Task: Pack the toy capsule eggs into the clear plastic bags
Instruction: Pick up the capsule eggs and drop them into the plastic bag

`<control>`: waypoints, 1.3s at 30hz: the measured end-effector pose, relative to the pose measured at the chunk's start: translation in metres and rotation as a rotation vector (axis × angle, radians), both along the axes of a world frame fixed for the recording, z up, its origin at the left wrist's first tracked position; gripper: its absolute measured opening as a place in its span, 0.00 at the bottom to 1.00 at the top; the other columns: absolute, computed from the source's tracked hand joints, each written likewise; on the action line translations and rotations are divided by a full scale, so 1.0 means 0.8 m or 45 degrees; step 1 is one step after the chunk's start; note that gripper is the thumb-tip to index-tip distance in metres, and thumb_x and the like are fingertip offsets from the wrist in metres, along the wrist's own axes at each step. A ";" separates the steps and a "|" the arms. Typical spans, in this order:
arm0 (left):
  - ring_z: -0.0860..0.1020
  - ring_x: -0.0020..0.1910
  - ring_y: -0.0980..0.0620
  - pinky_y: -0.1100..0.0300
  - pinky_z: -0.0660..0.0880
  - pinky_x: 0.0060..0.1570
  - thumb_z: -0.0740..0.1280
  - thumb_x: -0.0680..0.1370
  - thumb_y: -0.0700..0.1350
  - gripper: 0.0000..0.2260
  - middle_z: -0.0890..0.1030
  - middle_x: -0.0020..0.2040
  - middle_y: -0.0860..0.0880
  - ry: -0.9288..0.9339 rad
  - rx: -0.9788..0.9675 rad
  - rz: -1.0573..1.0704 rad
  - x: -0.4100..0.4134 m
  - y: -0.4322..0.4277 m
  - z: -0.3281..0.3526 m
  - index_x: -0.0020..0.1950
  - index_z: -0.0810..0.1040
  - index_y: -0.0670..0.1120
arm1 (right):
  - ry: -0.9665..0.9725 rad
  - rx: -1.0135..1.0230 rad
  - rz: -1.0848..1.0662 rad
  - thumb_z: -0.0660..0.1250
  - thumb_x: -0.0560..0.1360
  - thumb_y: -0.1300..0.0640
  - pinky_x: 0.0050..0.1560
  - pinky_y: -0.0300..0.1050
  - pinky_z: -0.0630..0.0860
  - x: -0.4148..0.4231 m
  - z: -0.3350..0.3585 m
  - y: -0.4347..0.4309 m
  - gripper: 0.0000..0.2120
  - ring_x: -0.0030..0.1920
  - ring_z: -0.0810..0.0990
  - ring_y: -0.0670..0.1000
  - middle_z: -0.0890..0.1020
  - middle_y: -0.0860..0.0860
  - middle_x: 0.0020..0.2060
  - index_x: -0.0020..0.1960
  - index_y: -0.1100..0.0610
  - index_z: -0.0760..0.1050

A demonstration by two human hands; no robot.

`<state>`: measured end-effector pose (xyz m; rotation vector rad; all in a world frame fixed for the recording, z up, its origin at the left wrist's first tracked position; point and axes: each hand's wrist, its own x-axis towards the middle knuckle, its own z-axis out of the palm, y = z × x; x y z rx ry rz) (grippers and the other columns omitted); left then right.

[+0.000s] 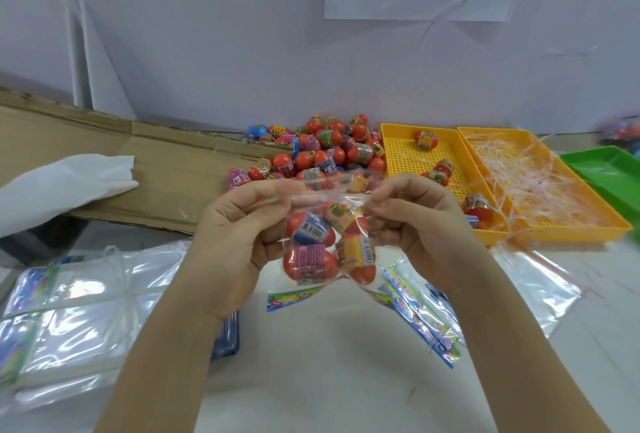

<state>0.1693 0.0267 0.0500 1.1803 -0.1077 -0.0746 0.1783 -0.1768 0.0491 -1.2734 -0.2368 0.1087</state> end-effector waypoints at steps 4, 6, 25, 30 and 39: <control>0.80 0.30 0.56 0.65 0.78 0.28 0.65 0.69 0.40 0.11 0.83 0.33 0.50 -0.010 -0.035 -0.045 0.000 0.005 -0.003 0.35 0.86 0.51 | -0.153 0.008 0.059 0.69 0.68 0.69 0.32 0.38 0.79 0.000 0.003 -0.007 0.13 0.33 0.83 0.48 0.83 0.50 0.32 0.35 0.52 0.82; 0.76 0.29 0.56 0.64 0.77 0.29 0.65 0.68 0.41 0.10 0.82 0.33 0.50 0.000 -0.044 -0.077 0.000 0.007 -0.004 0.35 0.85 0.51 | -0.227 0.018 0.093 0.74 0.67 0.64 0.35 0.40 0.80 -0.003 0.005 -0.007 0.07 0.35 0.83 0.48 0.83 0.50 0.34 0.37 0.53 0.82; 0.85 0.47 0.51 0.61 0.81 0.35 0.68 0.77 0.40 0.14 0.86 0.50 0.50 -0.182 -0.033 -0.234 -0.009 0.003 0.005 0.34 0.84 0.52 | -0.350 -0.006 0.016 0.65 0.69 0.70 0.35 0.34 0.76 -0.003 0.004 -0.002 0.15 0.36 0.81 0.45 0.81 0.47 0.35 0.35 0.52 0.82; 0.84 0.52 0.49 0.61 0.80 0.36 0.59 0.73 0.32 0.20 0.86 0.50 0.49 -0.303 0.020 -0.211 -0.008 0.005 0.002 0.31 0.81 0.52 | -0.304 0.059 0.041 0.62 0.69 0.71 0.31 0.35 0.75 -0.003 0.002 0.004 0.17 0.34 0.80 0.45 0.81 0.47 0.34 0.33 0.52 0.81; 0.83 0.55 0.48 0.62 0.79 0.42 0.54 0.73 0.29 0.24 0.85 0.53 0.48 -0.375 0.059 -0.238 -0.005 0.008 -0.007 0.25 0.77 0.50 | -0.205 0.182 0.092 0.59 0.71 0.71 0.33 0.40 0.80 -0.002 0.003 0.002 0.18 0.34 0.81 0.45 0.81 0.49 0.35 0.32 0.55 0.80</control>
